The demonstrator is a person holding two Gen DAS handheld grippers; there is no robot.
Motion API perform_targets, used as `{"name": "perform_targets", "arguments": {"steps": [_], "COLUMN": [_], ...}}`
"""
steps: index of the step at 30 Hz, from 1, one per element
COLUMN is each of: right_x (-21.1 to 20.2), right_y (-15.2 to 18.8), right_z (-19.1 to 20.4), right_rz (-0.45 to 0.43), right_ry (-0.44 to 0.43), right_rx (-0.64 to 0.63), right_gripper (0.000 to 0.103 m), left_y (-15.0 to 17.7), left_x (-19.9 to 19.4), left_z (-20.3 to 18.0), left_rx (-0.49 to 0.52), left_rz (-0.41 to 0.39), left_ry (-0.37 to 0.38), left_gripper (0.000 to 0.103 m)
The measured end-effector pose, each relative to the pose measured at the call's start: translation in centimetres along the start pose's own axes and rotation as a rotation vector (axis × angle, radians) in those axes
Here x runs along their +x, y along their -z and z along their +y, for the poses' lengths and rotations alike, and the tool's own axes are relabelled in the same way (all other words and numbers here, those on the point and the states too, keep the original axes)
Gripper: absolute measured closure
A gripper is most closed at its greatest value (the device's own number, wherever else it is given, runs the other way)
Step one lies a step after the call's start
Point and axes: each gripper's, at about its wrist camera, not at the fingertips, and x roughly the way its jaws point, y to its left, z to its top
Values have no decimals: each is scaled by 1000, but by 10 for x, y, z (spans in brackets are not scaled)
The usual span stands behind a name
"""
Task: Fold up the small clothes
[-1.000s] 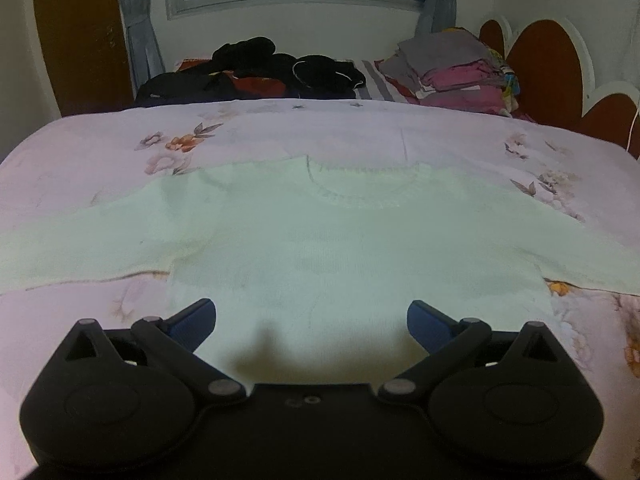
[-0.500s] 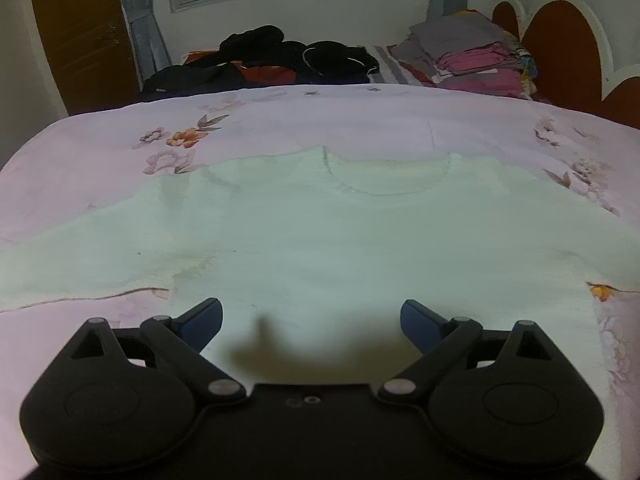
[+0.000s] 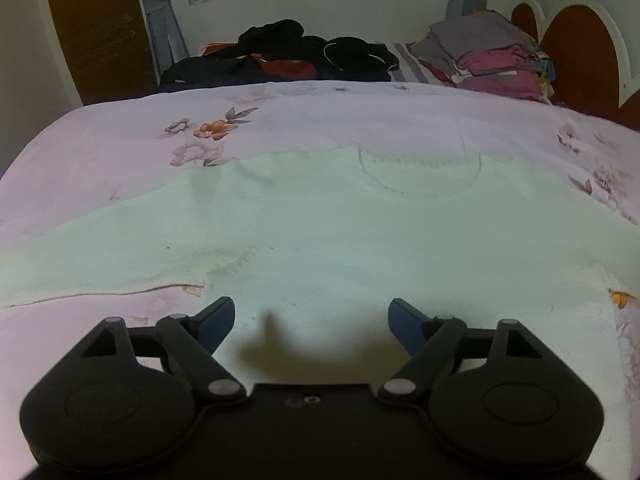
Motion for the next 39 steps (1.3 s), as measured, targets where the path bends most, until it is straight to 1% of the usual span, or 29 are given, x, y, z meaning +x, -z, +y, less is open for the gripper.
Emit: {"name": "perform_targets", "arguments": {"steps": [3, 6, 9, 12, 17, 23, 26, 28, 32, 33, 34, 35, 36, 38, 39], "right_x": [-16, -27, -41, -50, -53, -50, -46, -41, -35, -34, -36, -40, -49, -59, -61], "right_y": [-3, -1, 7, 23, 69, 150, 187, 205, 226, 228, 230, 228, 229, 220, 214], "right_z": [31, 71, 115, 163, 250, 340, 364, 375, 387, 388, 387, 386, 384, 372, 364], "right_rz": [-35, -52, -56, -41, 17, 133, 208, 245, 289, 300, 301, 287, 261, 224, 212], "right_ry": [-71, -152, -240, -332, -456, -549, -573, -579, -575, -585, -592, -594, -598, -587, -575], "right_rx": [-61, -111, -159, -208, -279, -371, -407, -425, -455, -455, -455, -454, -454, -466, -469], "right_gripper": [97, 97, 97, 97, 97, 97, 96, 96, 95, 85, 54, 36, 25, 25, 25], "left_y": [-4, -8, -10, -11, -8, -4, -5, -7, -10, -10, -11, -11, -11, -11, -11], "left_x": [-3, -9, -15, -17, -10, 0, 4, 7, 12, 13, 15, 17, 19, 25, 29], "left_z": [7, 18, 32, 50, 82, 116, 127, 130, 126, 122, 117, 112, 107, 94, 88], "left_rx": [-22, -33, -50, -62, -91, -111, -118, -125, -117, -111, -104, -101, -99, -93, -93], "left_rz": [-5, -30, -39, -33, -19, -8, 0, 0, 2, 2, 3, 5, 5, 15, 29], "left_ry": [11, 12, 14, 11, 20, 35, 51, 62, 109, 120, 134, 147, 160, 194, 225], "left_gripper": [20, 20, 20, 19, 19, 19, 19, 19, 17, 17, 16, 15, 14, 14, 16]}}
